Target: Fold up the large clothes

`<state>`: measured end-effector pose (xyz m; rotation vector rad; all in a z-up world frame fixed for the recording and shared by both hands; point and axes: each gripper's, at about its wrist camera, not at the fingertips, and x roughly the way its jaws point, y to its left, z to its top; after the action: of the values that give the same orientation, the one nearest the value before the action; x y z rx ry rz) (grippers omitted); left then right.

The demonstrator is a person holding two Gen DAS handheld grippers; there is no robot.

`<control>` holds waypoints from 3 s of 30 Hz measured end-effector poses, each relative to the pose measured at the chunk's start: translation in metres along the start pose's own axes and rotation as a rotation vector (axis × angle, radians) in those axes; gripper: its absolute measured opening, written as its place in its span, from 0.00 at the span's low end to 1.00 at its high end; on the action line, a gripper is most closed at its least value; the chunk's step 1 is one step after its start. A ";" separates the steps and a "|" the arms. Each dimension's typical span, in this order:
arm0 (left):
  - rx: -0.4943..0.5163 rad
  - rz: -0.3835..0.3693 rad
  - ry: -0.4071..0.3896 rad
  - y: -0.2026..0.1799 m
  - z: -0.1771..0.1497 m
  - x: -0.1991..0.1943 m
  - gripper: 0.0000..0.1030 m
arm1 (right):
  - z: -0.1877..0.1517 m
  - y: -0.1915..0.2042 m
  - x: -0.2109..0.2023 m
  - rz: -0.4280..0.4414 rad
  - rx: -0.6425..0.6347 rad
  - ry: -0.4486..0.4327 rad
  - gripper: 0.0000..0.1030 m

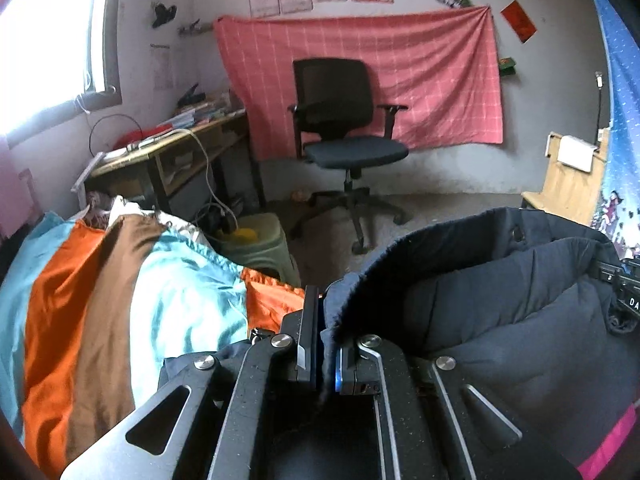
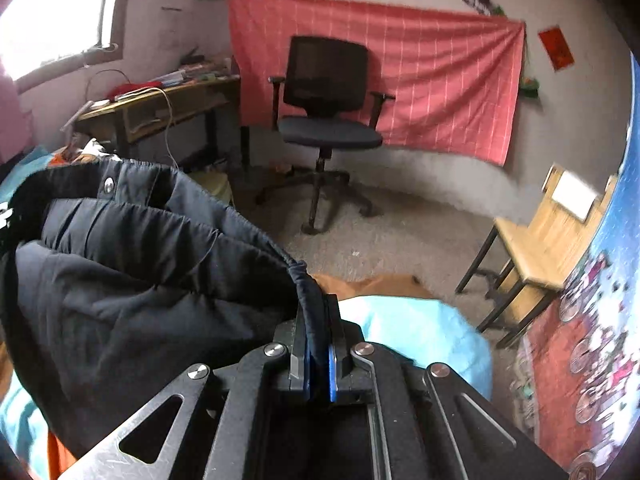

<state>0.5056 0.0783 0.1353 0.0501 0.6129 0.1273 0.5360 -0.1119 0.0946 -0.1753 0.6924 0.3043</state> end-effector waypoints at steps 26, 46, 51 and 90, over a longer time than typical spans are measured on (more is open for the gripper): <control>-0.246 -0.181 -0.094 0.033 0.009 0.011 0.88 | 0.012 -0.052 0.026 0.024 0.178 -0.037 0.79; -0.031 -0.151 0.056 -0.023 -0.059 0.062 0.89 | -0.051 0.001 0.065 0.150 0.047 0.029 0.93; -0.064 -0.073 0.128 -0.004 -0.054 0.105 0.99 | -0.037 -0.019 0.108 0.113 0.105 0.123 0.97; -0.083 -0.050 0.118 0.017 -0.076 0.074 0.99 | -0.056 -0.031 0.084 0.122 0.140 0.111 1.00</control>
<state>0.5197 0.1060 0.0328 -0.0531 0.7259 0.1072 0.5740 -0.1378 -0.0002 -0.0163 0.8328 0.3632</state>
